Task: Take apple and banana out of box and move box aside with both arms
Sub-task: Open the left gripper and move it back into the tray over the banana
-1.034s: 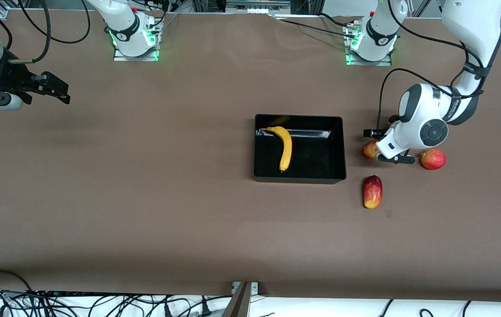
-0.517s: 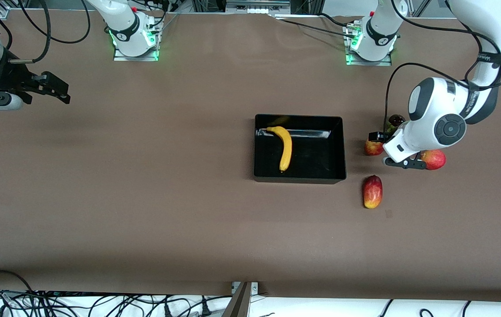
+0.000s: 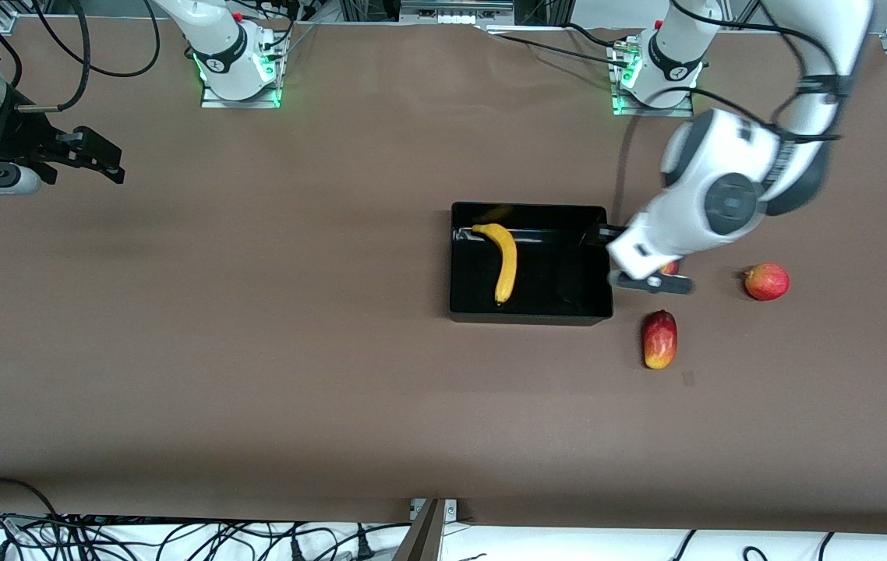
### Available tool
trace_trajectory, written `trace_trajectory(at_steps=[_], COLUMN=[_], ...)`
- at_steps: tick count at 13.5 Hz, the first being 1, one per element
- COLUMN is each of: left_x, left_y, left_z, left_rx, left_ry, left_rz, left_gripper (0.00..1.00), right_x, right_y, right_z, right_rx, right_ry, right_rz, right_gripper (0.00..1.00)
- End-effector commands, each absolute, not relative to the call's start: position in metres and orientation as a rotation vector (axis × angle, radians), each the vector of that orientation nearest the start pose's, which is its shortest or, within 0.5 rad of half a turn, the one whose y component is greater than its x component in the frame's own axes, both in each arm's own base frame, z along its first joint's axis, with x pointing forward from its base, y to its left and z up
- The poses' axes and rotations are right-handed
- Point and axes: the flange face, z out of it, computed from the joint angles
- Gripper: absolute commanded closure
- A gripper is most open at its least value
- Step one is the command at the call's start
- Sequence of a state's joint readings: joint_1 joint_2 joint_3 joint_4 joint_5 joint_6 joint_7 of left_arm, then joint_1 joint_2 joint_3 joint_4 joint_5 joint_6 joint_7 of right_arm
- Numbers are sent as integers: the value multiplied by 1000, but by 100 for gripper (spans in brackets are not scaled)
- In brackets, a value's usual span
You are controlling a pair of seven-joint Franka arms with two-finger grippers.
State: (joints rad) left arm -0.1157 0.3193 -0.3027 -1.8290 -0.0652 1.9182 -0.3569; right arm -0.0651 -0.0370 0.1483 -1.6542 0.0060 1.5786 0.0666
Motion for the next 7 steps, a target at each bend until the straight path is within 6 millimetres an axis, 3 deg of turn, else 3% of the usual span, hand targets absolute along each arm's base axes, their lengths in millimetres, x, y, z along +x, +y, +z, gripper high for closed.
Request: trace_trajectory(at_steps=[1, 4, 7], left_x=[564, 548, 538], left_y=[-323, -380, -391], left_z=[322, 274, 234], left_rx=[-3197, -3251, -3216], left_ry=[-103, -94, -16], left_rz=[413, 301, 296], left_gripper=[0, 0, 0], right_x=[540, 540, 540], right_y=[47, 47, 47], right_z=[611, 611, 610], right_rx=[-3146, -3146, -3146], right_ry=[-21, -21, -21], right_rz=[70, 70, 73], right_gripper=[0, 0, 0])
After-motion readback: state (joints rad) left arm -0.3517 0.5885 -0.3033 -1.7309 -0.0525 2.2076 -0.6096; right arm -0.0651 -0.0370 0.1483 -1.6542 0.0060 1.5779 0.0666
